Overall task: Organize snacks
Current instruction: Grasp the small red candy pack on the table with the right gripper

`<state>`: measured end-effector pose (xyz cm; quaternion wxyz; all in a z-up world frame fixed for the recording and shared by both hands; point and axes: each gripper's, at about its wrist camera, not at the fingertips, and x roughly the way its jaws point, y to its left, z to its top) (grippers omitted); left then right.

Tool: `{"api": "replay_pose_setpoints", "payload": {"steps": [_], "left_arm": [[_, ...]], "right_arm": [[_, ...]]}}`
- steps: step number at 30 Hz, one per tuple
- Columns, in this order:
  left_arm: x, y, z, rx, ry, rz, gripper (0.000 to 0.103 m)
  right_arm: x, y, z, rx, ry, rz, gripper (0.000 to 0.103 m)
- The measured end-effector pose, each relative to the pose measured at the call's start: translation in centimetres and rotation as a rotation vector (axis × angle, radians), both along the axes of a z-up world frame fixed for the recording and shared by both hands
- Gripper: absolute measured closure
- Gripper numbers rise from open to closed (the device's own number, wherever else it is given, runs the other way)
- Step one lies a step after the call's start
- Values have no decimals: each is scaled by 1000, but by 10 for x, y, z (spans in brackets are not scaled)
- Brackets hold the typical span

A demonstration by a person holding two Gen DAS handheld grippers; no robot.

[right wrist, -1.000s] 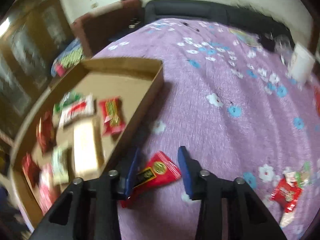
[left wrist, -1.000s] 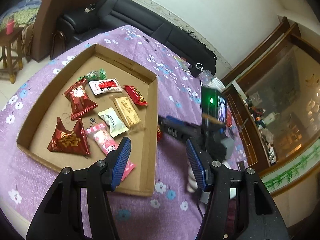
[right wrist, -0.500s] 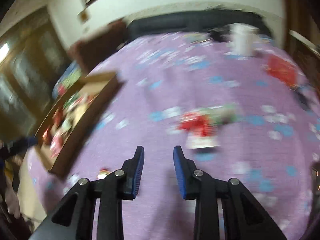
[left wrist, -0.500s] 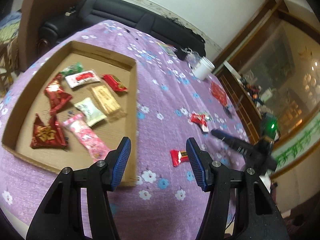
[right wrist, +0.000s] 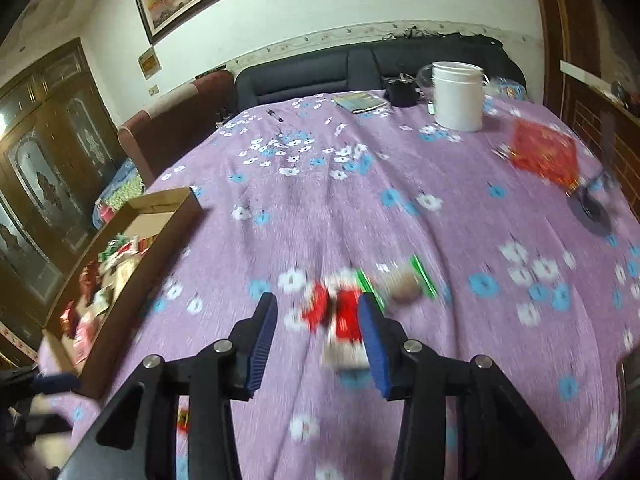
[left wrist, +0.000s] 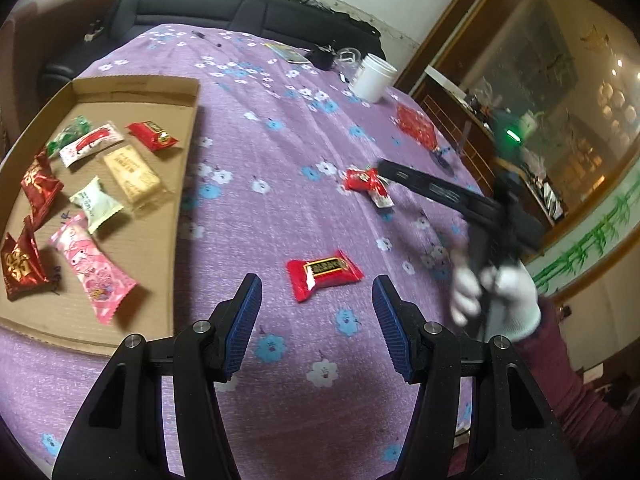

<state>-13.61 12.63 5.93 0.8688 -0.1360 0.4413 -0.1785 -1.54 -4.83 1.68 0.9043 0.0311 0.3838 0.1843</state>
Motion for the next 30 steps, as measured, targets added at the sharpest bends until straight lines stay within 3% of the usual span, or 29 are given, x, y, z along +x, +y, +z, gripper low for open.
{"api": "replay_pose_setpoints", "payload": {"steps": [4,7,9,13,17,24,25,26,30], "left_arm": [[-1,-6,-1,19,-2,-14,46],[3,-7,-3,20,0,-19,46],[7,-12,-7,23,9,-20,46],[12,-24,-16,32,26,-46,46],[13,-37,-22,62,20,-86,46],[19,-51,-24,237,-67,-136,46],[22,-52,-26,259,-75,-145,46],[25,-54,-28,279,-81,-151,46],[36,-62,-41,350,-73,-163,46]], "right_arm": [[22,11,-20,-12,77,28,59],[17,0,-19,230,138,191,59],[13,-10,-13,301,127,208,59],[17,-15,-20,254,126,147,59],[15,3,-31,182,153,181,59],[-10,35,-40,-75,89,188,55],[-12,37,-41,-92,84,186,57],[-14,37,-41,-111,80,179,70],[-11,26,-39,-60,107,151,78]]}}
